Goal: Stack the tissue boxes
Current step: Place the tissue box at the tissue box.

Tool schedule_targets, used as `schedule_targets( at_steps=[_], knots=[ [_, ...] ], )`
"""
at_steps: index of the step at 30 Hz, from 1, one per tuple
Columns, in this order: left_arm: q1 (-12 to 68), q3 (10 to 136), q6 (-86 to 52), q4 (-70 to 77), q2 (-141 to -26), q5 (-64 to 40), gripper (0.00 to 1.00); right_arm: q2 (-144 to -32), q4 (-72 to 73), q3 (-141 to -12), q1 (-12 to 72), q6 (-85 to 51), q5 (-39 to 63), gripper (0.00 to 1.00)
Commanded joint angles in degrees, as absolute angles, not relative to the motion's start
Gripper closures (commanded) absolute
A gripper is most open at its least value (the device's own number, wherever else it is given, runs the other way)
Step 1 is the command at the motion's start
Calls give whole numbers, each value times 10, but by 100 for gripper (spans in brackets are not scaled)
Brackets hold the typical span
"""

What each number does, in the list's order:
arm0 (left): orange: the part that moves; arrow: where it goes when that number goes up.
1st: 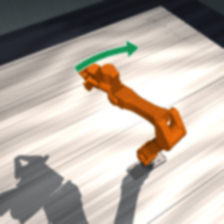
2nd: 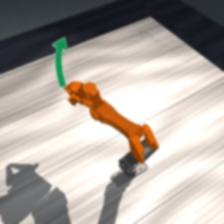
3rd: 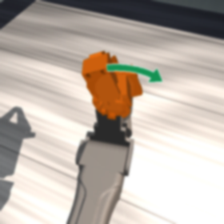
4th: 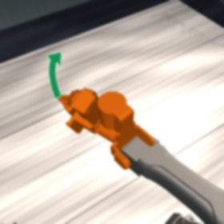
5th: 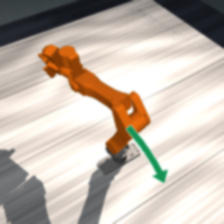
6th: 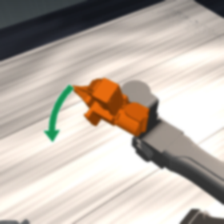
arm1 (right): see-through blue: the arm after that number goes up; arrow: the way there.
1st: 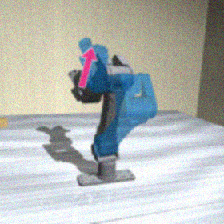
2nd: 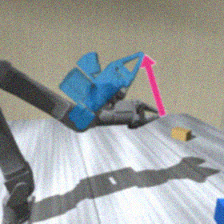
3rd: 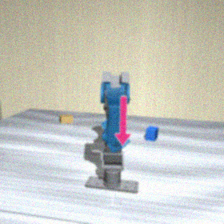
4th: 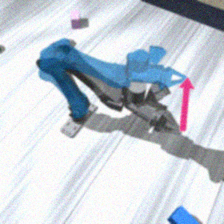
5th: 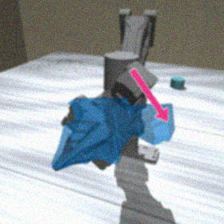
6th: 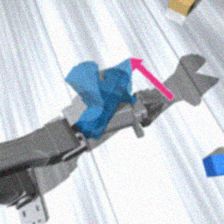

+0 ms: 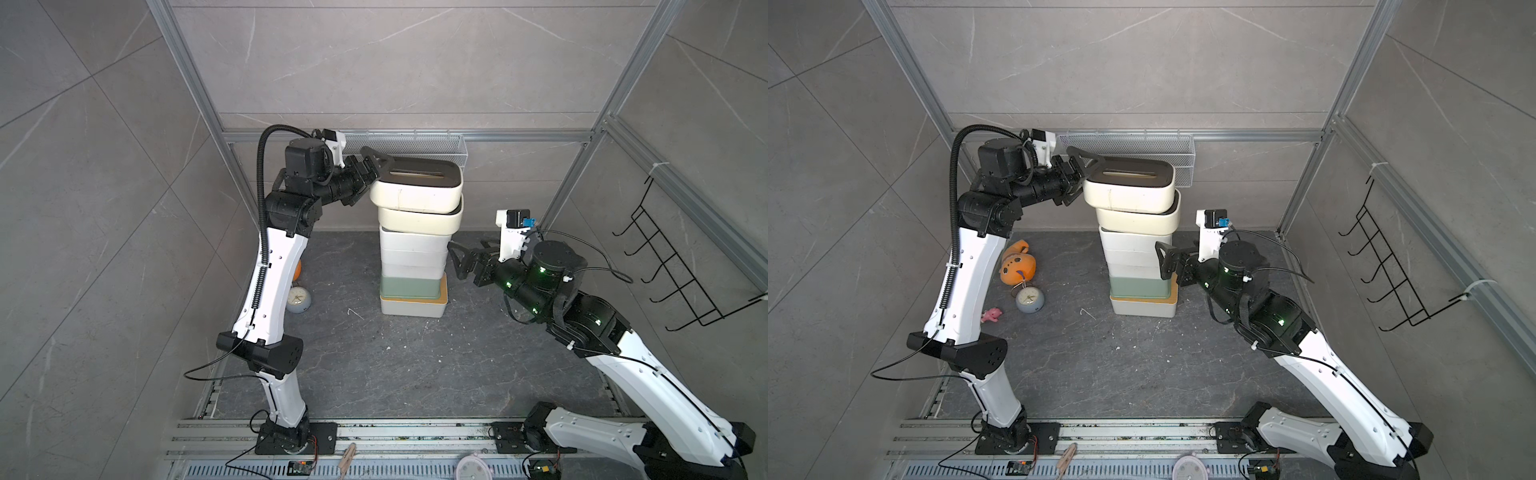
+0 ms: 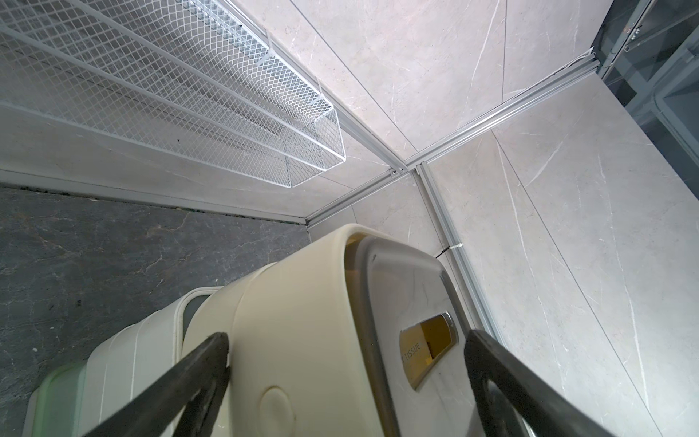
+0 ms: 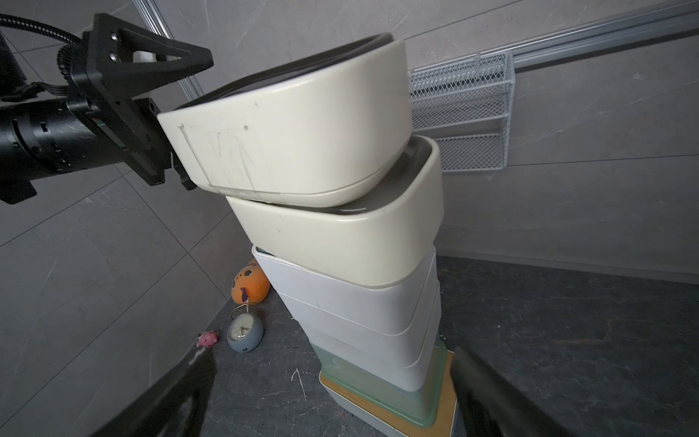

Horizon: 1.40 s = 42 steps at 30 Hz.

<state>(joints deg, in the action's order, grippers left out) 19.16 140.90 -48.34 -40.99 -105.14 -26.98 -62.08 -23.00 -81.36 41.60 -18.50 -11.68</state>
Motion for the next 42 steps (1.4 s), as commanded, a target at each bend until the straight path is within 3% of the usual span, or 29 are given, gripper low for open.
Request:
schedule_targets(
  at_steps=[1, 8, 21, 42],
  knots=[
    [179, 1429, -488, -382, -1035, -267, 1, -624, -237, -835, 409, -199, -95, 0],
    [147, 1415, -459, -406, -993, -259, 1, -637, -244, -866, 380, -214, -47, 0],
    [147, 1190, -405, -345, -835, -322, 1, -724, -238, -992, 268, -323, 135, 0],
    [181, 1315, -397, -373, -961, -343, 1, -854, -269, -1132, 219, -360, 222, 0]
  ],
)
